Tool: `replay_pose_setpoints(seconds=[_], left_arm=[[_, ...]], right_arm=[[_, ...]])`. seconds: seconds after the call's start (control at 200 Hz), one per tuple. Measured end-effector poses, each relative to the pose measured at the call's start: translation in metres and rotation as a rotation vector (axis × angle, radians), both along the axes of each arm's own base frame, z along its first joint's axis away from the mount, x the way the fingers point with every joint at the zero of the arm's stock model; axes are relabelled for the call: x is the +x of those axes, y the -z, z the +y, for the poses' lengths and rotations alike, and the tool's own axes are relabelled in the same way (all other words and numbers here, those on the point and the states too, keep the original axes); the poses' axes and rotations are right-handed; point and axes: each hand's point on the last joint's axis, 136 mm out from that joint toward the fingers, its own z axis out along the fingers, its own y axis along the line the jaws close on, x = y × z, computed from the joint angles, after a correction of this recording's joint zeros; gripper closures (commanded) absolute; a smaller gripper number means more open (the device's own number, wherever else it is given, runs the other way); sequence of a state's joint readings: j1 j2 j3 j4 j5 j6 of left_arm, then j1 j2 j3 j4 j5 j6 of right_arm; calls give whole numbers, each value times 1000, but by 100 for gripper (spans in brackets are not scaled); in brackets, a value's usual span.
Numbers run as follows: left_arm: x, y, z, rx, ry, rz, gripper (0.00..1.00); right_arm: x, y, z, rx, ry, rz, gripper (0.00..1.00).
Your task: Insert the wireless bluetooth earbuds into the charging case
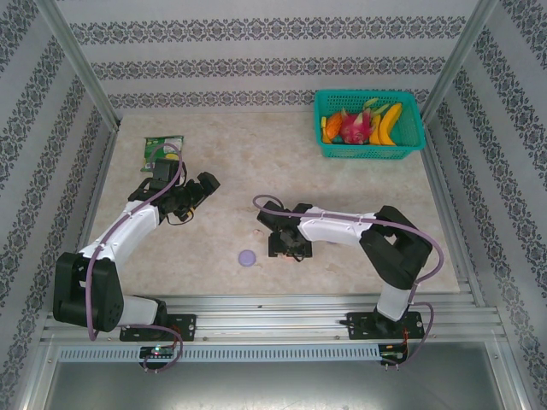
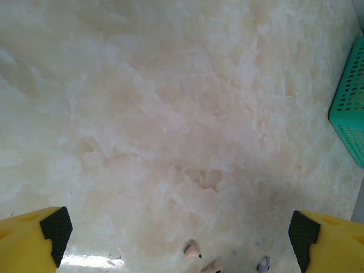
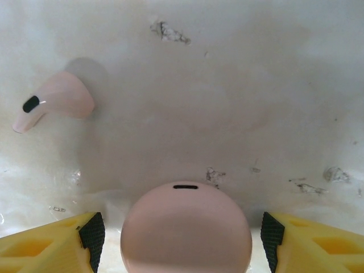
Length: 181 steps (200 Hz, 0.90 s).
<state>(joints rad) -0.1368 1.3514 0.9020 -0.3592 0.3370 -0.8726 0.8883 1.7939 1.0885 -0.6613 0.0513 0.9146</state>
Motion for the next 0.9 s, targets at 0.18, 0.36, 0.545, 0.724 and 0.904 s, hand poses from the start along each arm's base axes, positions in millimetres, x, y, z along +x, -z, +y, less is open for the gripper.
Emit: replay_pose_setpoints(seconds=[0.18,0.36,0.545,0.724,0.904], left_arm=[[0,0,0,0,0,0,0],[0,0,0,0,0,0,0],[0,0,0,0,0,0,0],[0,0,0,0,1,0,0],[-1,0,-4,1,11,0,0]], right_arm=[[0,1,0,-3,0,1,28],[0,1,-1,-6,1,-1,31],[0,2,-4,-21,2,-3,39],[0,2,-5,-27,1,-5,49],[0,0,-5,-13,2,-16,57]])
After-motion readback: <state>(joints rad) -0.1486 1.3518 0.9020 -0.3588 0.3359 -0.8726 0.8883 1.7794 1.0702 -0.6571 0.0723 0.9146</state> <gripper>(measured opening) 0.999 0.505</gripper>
